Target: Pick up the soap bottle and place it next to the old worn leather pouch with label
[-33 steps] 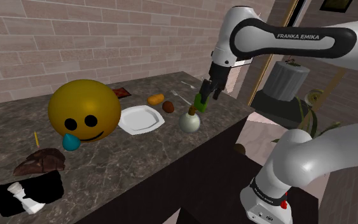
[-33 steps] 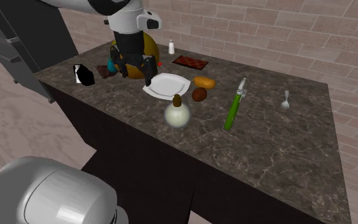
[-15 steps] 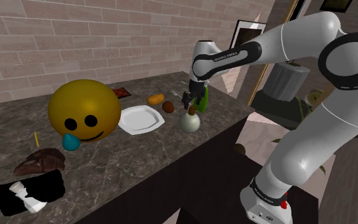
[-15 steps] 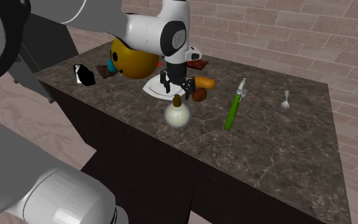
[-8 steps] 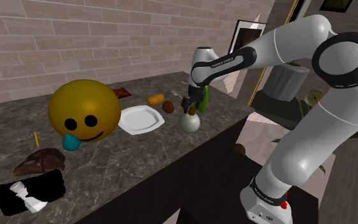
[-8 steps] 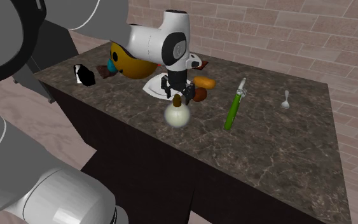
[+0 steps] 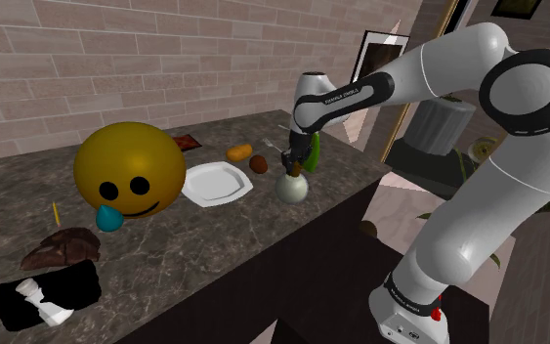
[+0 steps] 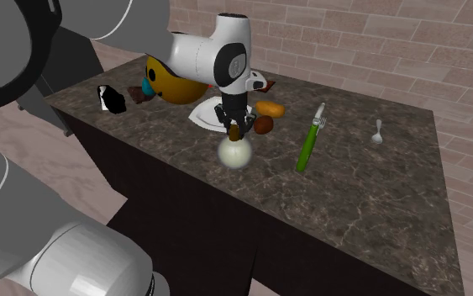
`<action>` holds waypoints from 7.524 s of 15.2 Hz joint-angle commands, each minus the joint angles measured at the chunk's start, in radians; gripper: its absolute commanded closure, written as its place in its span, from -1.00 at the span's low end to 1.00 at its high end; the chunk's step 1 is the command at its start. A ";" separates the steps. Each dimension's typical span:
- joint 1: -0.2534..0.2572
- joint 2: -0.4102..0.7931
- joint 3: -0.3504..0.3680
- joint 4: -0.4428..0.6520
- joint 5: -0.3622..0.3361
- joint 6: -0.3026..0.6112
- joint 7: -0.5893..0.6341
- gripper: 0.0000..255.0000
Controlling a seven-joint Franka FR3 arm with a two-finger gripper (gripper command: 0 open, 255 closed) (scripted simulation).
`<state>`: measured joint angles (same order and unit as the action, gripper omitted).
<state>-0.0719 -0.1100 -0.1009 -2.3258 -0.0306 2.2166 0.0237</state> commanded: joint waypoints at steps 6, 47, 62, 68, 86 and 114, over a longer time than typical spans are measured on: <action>0.000 0.001 0.000 0.000 0.000 0.001 0.000 1.00; 0.004 -0.105 0.009 0.438 -0.002 -0.544 -0.001 1.00; 0.091 -0.077 0.140 0.482 0.025 -0.563 0.212 1.00; 0.151 -0.020 0.223 0.507 0.034 -0.532 0.353 1.00; 0.369 0.367 0.415 0.865 -0.058 -0.521 0.767 1.00; 0.573 0.773 0.430 1.174 -0.182 -0.444 0.962 1.00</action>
<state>0.4997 0.6519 0.3310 -1.1404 -0.2101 1.7573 0.9833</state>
